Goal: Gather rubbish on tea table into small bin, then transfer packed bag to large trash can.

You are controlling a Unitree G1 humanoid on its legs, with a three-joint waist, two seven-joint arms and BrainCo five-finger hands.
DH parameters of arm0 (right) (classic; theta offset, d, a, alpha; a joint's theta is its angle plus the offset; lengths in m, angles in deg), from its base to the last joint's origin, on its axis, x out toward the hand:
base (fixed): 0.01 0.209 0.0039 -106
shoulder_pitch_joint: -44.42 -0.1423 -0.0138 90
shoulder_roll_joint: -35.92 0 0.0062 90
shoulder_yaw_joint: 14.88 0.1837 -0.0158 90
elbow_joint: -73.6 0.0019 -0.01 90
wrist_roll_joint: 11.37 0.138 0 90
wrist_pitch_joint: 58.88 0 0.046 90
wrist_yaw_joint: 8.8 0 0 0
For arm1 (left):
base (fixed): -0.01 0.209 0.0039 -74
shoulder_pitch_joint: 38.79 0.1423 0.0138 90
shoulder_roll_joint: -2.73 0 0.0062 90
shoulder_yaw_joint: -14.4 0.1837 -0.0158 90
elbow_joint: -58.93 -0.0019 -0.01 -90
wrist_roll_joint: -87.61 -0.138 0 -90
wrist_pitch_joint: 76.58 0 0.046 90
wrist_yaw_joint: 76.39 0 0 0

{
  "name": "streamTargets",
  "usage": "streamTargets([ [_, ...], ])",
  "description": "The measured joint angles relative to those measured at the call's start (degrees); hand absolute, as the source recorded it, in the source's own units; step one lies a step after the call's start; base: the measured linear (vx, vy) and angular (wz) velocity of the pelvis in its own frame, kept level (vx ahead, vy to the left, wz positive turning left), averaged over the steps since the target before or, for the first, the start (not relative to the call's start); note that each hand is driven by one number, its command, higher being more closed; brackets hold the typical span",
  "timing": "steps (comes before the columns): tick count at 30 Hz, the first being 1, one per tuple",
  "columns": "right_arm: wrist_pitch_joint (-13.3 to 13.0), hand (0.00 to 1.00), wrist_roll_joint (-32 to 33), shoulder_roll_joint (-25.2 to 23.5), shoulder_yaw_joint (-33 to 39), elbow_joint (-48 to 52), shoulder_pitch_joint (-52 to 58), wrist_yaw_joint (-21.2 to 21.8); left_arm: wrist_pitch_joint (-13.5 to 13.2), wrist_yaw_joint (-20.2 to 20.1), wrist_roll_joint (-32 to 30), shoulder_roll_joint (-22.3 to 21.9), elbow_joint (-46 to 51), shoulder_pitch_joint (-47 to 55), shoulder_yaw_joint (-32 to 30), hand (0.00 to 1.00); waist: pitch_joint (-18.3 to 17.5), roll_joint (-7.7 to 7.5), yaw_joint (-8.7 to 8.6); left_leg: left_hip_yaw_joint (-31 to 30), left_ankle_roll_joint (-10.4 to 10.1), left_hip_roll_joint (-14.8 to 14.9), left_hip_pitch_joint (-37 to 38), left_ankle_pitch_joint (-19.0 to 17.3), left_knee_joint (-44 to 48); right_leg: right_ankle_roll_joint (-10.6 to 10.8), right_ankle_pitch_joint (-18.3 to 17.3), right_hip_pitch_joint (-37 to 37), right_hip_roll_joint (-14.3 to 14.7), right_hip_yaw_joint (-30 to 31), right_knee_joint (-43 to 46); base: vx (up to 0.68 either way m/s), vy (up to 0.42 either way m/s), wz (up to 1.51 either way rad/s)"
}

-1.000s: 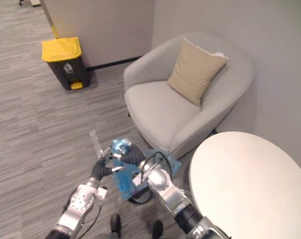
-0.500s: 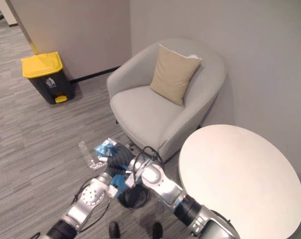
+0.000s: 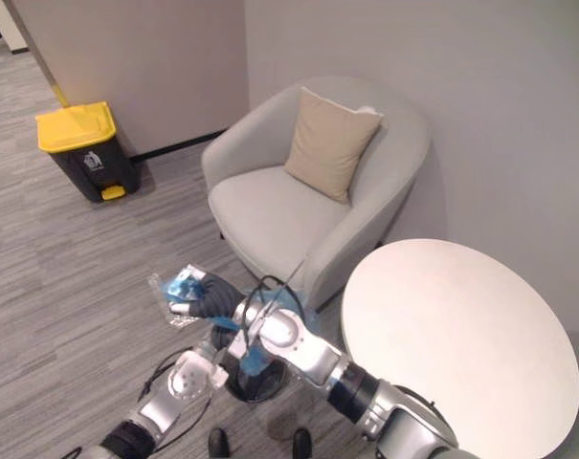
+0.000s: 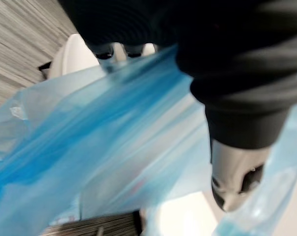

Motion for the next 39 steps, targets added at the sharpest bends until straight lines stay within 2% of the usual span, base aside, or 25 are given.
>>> streamTargets([
  [7,0.41,1.0,1.05,-0.52,-0.53,-0.01,0.0,0.24,0.36,0.02,-0.84,-0.08,-2.41,1.88,-0.3,1.0,-0.36,-0.15,0.07,0.05,-0.03,0.0,0.11,-0.02,-0.02,0.0,0.0,-0.05,0.01,0.19,0.2,0.0,0.0,0.0],
  [11,0.39,1.0,2.3,-1.21,-0.51,0.0,0.02,0.23,0.35,0.01,1.52,-1.02,-2.35,2.5,-1.73,1.0,-0.51,-0.08,0.04,0.12,-0.29,0.0,0.16,-0.2,-0.04,0.01,-0.01,-0.1,0.0,0.39,0.22,0.0,0.0,0.0],
  [21,-0.17,1.0,4.43,-4.43,1.47,3.3,5.01,1.17,0.31,0.0,5.52,-2.48,3.75,5.13,-4.09,1.0,-0.54,-0.08,-0.03,0.01,-0.28,-0.06,0.15,-0.22,-0.04,0.22,-0.15,-0.06,-0.1,0.36,0.2,0.0,0.0,0.0],
  [22,-0.31,0.0,4.4,-4.49,1.83,3.85,5.49,1.18,0.32,-0.02,5.96,-2.53,4.59,5.44,-4.09,1.0,-0.54,-0.08,-0.07,-0.01,-0.27,-0.05,0.15,-0.22,-0.04,0.22,-0.15,-0.03,-0.1,0.35,0.2,0.0,0.0,0.0],
  [25,-1.13,0.0,3.68,-4.6,1.96,4.36,5.78,1.16,0.33,-0.1,6.99,-2.86,5.4,5.55,-4.06,1.0,-0.55,-0.08,-0.08,-0.09,-0.26,-0.04,0.15,-0.2,-0.06,0.22,-0.15,0.02,-0.1,0.25,0.2,0.0,0.0,0.0],
  [27,-2.61,0.0,0.09,-5.23,2.43,4.52,6.98,1.1,0.34,-0.11,7.16,-3.11,5.43,5.65,-4.09,1.0,-0.7,-0.13,-0.08,-0.16,-0.26,-0.04,0.15,-0.2,-0.26,0.25,-0.17,0.04,-0.12,0.18,0.2,0.0,0.0,0.0],
  [30,-3.3,0.0,-5.01,-5.15,3.11,4.52,8.85,0.81,0.49,-0.12,8.23,-3.29,6.52,6.36,-4.13,1.0,-0.93,-0.23,-0.17,-0.24,-0.25,-0.08,0.15,-0.2,-0.34,0.34,-0.24,0.15,-0.25,0.05,0.21,0.0,0.0,0.0],
  [34,-4.88,0.0,-17.47,-4.92,5.94,4.67,11.58,-2.54,0.85,0.13,8.66,-4.05,7.22,6.65,-4.09,1.0,-1.3,-0.61,-0.36,-0.51,-0.19,-0.13,0.15,-0.15,-0.34,0.43,-0.3,0.2,-0.41,-0.21,0.25,0.0,0.0,0.04],
  [37,-6.36,0.0,-30.11,-4.4,9.0,4.85,15.75,-7.49,1.14,1.18,8.47,-4.9,6.33,7.29,-3.96,1.0,-1.59,-1.04,-0.36,-0.65,-0.18,-0.27,0.17,-0.15,-0.34,0.49,-0.34,0.32,-0.52,-0.38,0.25,0.0,0.0,0.01],
  [39,-6.48,0.0,-35.28,-3.86,11.12,4.85,18.22,-10.5,1.16,1.23,8.06,-5.01,5.48,8.02,-3.91,1.0,-1.62,-1.07,-0.48,-0.75,-0.18,-0.28,0.2,-0.15,-0.35,0.52,-0.36,0.77,-0.58,-0.47,0.24,0.0,0.0,0.02],
])
